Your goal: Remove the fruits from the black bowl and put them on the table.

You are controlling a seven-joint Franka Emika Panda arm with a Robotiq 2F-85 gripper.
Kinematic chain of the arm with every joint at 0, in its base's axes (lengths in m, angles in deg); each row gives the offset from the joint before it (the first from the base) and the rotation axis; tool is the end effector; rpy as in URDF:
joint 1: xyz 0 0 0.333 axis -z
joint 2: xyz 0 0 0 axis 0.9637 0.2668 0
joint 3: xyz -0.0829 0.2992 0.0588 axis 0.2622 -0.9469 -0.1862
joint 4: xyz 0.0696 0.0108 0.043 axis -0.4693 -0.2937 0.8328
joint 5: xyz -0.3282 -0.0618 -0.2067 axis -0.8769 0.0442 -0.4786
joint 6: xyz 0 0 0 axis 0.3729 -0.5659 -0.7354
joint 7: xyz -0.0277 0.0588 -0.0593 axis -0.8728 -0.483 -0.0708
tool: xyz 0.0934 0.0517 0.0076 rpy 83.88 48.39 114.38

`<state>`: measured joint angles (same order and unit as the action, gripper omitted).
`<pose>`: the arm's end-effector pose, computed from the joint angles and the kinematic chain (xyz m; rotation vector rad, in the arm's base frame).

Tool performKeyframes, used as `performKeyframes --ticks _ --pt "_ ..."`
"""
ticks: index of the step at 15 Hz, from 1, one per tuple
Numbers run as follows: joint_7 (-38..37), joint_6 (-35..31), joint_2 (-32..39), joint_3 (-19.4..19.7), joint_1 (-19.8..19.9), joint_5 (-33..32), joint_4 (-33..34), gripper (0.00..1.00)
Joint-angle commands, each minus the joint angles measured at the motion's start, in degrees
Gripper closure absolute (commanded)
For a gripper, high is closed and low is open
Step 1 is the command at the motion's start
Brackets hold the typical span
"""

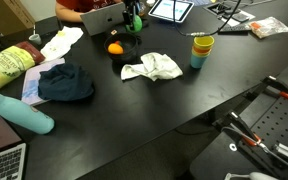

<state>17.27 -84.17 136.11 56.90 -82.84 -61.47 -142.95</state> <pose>0.7677 0.1146 0.2120 2.8464 0.9630 0.0489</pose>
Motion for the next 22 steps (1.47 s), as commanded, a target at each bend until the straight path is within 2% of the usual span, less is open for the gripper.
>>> performKeyframes --ticks 1,5,9,10,11,13,18,22 --pt "-5.50 0.80 -3.56 0.87 1.73 -0.70 -7.60 0.42" --pt "-9.94 -0.29 -1.96 2.04 2.89 -1.22 -10.62 0.42" --pt "-13.47 -4.52 -0.99 2.56 2.82 -1.50 -12.20 0.42" --pt "-13.81 -5.31 -1.23 2.51 2.85 -1.50 -12.77 0.36" --pt "-14.32 -6.05 -1.65 2.55 2.84 -1.48 -13.37 0.04" --pt "-15.22 -7.09 -2.35 2.44 2.92 -1.15 -14.12 0.00" --pt "-16.79 -6.36 -4.67 2.03 1.88 -0.93 -14.10 0.00" --pt "-19.04 -4.27 -4.29 0.34 1.49 1.33 -10.79 0.00"
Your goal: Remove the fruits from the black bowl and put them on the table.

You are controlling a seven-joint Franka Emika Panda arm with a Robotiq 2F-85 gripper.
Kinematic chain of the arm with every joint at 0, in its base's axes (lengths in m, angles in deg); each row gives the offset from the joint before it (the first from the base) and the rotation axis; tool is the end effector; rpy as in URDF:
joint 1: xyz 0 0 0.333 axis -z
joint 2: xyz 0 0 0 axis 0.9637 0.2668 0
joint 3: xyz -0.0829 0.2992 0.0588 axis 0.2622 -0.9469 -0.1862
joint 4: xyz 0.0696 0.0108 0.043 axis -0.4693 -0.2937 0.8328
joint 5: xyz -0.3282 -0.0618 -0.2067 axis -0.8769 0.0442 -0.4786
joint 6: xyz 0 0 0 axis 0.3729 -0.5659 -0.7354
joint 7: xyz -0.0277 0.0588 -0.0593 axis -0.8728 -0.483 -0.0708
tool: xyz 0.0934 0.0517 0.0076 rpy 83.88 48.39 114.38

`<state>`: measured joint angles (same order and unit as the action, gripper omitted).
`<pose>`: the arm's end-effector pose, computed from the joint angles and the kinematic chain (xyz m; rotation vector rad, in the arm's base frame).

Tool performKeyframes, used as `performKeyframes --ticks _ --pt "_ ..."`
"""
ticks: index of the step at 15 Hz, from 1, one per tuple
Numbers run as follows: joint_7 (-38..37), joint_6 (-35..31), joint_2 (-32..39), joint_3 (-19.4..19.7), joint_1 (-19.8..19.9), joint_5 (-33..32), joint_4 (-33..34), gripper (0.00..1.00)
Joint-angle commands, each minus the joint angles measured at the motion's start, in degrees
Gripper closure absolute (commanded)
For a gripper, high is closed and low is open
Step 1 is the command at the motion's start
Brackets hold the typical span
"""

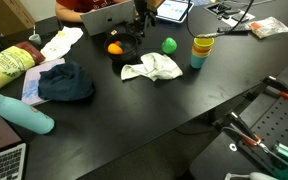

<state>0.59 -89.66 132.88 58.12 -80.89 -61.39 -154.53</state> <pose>0.7389 0.0757 0.1717 2.9645 0.4968 -0.0027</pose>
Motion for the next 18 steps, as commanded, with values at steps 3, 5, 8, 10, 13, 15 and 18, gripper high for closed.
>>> performKeyframes --ticks 3,5,8,10,13,15,18 --pt "-6.32 1.17 1.73 -0.98 -1.36 2.18 4.63 0.00" --pt "-9.26 1.56 3.62 -1.00 -1.84 3.41 7.16 0.00" --pt "-12.25 2.13 6.71 -1.29 -2.51 5.24 10.91 0.00" --pt "-13.60 2.34 8.78 -1.08 -2.90 5.82 12.92 0.00" --pt "-14.37 2.79 11.28 -0.86 -3.12 5.70 15.16 0.34" --pt "-14.49 2.96 12.40 -0.84 -2.96 5.74 16.12 0.51" --pt "-14.37 3.26 13.39 -1.07 -2.76 5.98 16.97 0.75"
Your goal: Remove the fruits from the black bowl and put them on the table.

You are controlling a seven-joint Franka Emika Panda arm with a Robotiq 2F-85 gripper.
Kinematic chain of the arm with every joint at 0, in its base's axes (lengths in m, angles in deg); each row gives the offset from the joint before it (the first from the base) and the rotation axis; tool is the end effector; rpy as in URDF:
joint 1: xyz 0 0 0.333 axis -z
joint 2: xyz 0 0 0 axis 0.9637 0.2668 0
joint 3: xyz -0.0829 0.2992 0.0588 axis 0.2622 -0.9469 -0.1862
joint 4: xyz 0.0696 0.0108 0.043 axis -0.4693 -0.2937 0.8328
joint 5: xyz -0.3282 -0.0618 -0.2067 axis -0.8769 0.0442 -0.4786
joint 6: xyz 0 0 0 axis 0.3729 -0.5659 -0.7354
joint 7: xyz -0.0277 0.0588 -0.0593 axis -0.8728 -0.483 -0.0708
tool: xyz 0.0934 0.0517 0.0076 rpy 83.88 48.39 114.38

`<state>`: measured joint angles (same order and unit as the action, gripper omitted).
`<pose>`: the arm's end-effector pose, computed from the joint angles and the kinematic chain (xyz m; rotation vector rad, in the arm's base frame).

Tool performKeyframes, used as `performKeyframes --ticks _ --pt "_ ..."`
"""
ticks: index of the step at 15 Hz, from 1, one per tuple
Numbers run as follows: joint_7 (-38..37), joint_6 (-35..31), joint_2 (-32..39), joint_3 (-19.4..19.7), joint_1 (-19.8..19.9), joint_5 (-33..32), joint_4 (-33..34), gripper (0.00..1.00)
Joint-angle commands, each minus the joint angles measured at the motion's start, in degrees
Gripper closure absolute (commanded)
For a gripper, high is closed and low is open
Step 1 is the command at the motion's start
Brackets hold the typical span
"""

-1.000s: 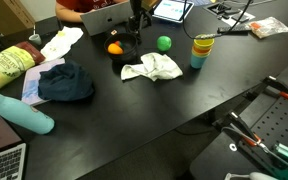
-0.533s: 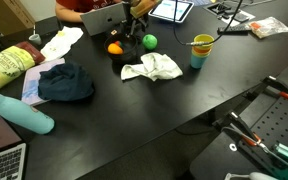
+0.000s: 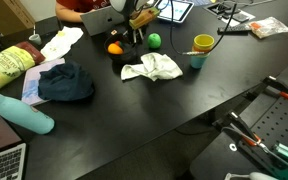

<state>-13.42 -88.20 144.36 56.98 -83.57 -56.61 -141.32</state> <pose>0.7558 0.1262 0.1198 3.0853 0.1374 0.0183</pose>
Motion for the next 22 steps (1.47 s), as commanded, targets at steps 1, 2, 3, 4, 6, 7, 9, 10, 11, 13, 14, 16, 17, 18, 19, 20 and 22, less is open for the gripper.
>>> performKeyframes --ticks 1,2,3,4,6,7,9,10,11,13,14,16,17,18,19,20,22 --pt "-0.33 1.91 2.14 0.01 0.00 1.35 4.01 0.82" --pt "-0.44 2.12 2.19 0.11 0.06 1.42 3.98 0.89" --pt "-0.80 2.13 2.20 0.42 -0.02 1.28 4.03 0.95" --pt "-1.07 2.41 1.90 0.84 -0.03 1.01 3.55 0.95" --pt "-1.43 2.84 1.61 1.67 0.00 0.49 2.99 0.93" --pt "-1.82 2.96 1.71 2.18 0.08 0.29 2.90 0.93" --pt "-2.23 3.29 1.83 2.83 0.64 0.29 2.56 0.93" --pt "-2.47 3.37 2.00 3.29 0.83 0.13 2.56 0.93" --pt "-2.71 3.43 2.24 3.61 1.13 0.13 2.66 0.93" --pt "-3.01 3.87 2.48 4.21 1.64 -0.05 2.73 0.93" --pt "-3.27 4.24 2.48 4.47 1.88 -0.10 2.60 0.93" --pt "-3.54 4.95 1.84 4.86 2.20 -0.26 1.52 0.93" --pt "-3.76 5.29 1.29 5.10 2.25 -0.42 0.65 0.93" --pt "-4.11 5.70 0.85 5.39 2.26 -0.56 -0.02 0.93" --pt "-4.32 6.10 0.22 5.68 2.17 -0.78 -1.15 0.93" --pt "-4.56 6.32 -0.24 5.88 2.07 -0.90 -2.07 0.93" --pt "-5.09 4.71 -1.93 5.86 1.85 -0.83 -5.35 0.93"
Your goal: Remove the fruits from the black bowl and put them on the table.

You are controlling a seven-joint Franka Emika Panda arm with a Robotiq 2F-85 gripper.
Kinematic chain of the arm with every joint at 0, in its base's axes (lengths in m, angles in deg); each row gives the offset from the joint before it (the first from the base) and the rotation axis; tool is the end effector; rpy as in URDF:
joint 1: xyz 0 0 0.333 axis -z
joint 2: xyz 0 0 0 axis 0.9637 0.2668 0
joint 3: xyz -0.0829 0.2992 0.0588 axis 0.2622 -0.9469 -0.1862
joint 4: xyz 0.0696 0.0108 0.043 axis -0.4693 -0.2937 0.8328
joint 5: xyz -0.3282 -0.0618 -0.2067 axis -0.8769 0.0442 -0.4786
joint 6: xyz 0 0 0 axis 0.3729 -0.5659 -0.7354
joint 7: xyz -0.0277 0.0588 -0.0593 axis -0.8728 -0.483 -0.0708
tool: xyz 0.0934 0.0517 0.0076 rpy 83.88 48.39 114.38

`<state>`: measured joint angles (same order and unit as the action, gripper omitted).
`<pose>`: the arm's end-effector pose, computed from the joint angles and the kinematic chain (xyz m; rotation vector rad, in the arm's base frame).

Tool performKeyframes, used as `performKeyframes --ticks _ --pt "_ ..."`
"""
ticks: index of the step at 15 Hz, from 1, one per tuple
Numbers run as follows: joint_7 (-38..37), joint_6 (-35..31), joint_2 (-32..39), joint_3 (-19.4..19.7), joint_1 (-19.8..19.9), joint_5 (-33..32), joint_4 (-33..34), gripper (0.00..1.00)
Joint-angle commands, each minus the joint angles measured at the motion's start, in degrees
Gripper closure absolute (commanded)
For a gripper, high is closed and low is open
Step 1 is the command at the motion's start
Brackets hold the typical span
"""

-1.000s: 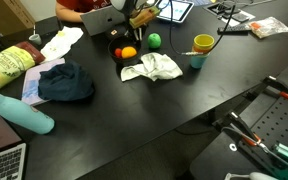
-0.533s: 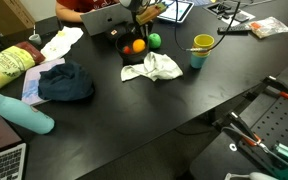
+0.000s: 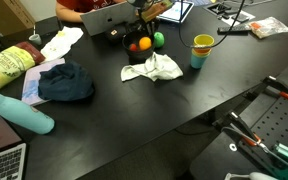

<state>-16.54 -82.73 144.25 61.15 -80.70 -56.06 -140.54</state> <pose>0.7585 0.0496 0.1202 3.0146 -0.0866 -0.0920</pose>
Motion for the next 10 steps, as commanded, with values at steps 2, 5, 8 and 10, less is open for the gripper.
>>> performKeyframes --ticks 2,5,8,10 --pt "-2.42 -4.29 -4.72 1.76 -1.58 -1.78 -11.05 0.93" --pt "-3.06 -15.15 -8.83 1.51 -2.02 -1.69 -19.15 0.96" --pt "-2.34 -22.07 -13.07 0.49 -1.42 -0.52 -27.25 0.96" --pt "0.09 -24.14 -16.35 -1.33 0.07 0.91 -32.56 0.96"
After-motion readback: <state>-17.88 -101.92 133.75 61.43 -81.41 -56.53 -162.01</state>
